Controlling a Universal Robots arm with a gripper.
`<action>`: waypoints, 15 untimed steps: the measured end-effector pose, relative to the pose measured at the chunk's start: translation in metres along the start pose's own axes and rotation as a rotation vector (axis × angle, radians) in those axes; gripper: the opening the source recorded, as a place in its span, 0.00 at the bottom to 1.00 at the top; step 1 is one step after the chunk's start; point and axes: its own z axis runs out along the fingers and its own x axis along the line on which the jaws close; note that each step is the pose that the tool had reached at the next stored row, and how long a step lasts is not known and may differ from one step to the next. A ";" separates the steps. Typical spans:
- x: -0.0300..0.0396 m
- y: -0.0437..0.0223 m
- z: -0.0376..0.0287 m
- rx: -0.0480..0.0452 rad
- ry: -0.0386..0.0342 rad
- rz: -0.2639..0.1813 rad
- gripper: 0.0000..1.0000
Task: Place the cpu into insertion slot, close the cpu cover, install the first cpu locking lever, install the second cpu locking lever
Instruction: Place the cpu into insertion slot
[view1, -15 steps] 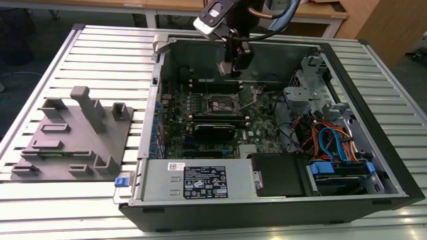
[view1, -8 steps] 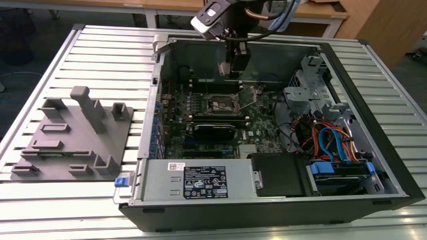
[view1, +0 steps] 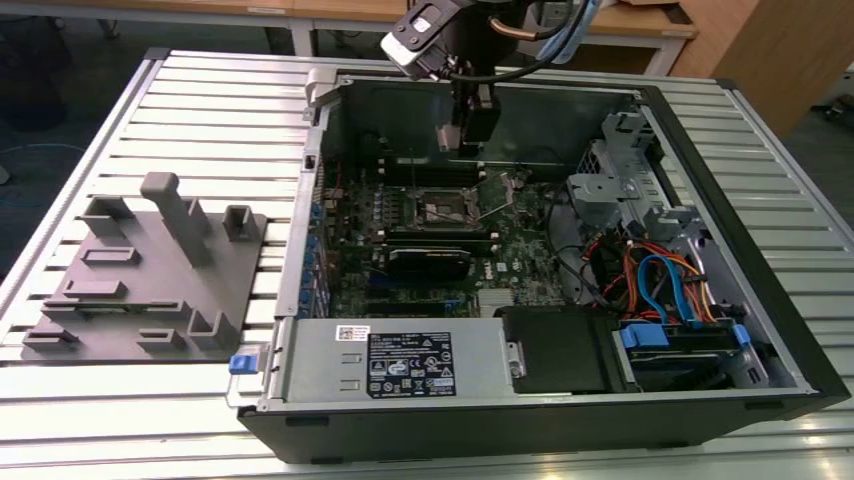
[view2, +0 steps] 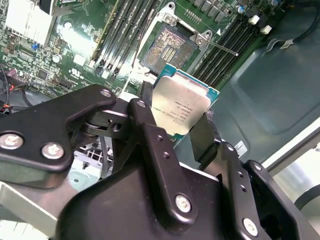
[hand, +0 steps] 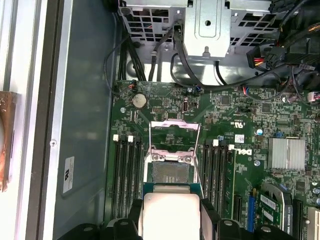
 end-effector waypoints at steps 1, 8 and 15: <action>0.0000 0.0000 0.0000 0.0000 -0.0001 0.000 0.54; 0.0009 -0.0001 0.0051 0.0002 -0.0029 0.000 0.54; 0.0028 -0.0003 0.0180 0.0001 -0.0024 0.001 0.54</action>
